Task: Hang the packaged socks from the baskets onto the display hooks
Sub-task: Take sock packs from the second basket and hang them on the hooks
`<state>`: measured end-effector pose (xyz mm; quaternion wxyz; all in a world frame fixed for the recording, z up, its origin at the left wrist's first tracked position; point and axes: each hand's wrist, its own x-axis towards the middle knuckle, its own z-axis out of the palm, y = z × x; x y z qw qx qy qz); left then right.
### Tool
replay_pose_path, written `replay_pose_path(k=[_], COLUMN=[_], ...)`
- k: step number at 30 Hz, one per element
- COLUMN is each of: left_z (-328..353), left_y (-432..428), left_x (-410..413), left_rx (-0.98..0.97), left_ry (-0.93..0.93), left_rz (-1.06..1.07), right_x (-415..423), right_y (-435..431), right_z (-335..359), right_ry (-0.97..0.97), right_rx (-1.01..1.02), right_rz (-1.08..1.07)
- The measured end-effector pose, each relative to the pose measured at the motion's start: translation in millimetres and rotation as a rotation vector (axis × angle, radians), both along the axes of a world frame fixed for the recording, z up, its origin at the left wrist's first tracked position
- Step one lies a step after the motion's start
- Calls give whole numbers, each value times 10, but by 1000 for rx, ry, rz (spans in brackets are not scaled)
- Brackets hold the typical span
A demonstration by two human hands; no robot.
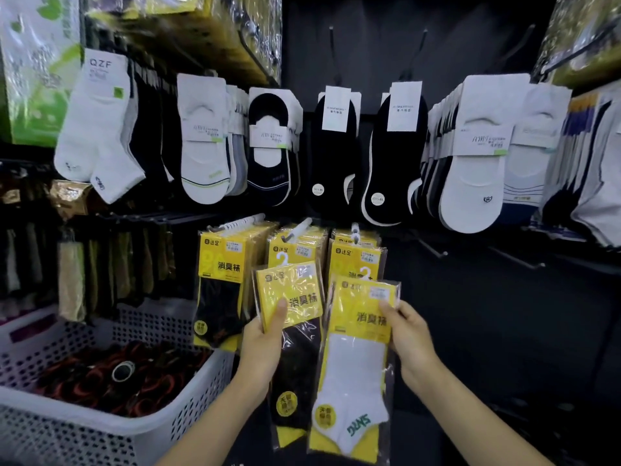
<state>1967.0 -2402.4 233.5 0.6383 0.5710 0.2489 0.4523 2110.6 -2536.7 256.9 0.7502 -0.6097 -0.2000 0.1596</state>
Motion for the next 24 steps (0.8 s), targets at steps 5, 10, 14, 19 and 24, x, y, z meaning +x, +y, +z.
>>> replay_pose_path(k=[5,10,14,19,24], left_z=[30,54,41,40,34], left_y=[166,210,229,218,157], left_x=[-93,-116,-150,-164,-123], left_rx=[39,48,23,26,45], left_ry=[-9,-27,-45,-34,10], left_rz=[41,50,54,39,13], right_x=[134,191,293,450,449], right_y=[44,235,405,556,461], right_z=[300,446,372,240,37], right_ry=[-121,-200,-180,-131,-47], right_rx=[0,-40,-58,-107,-161], right_rz=[-93,-95,-107,-249,-364])
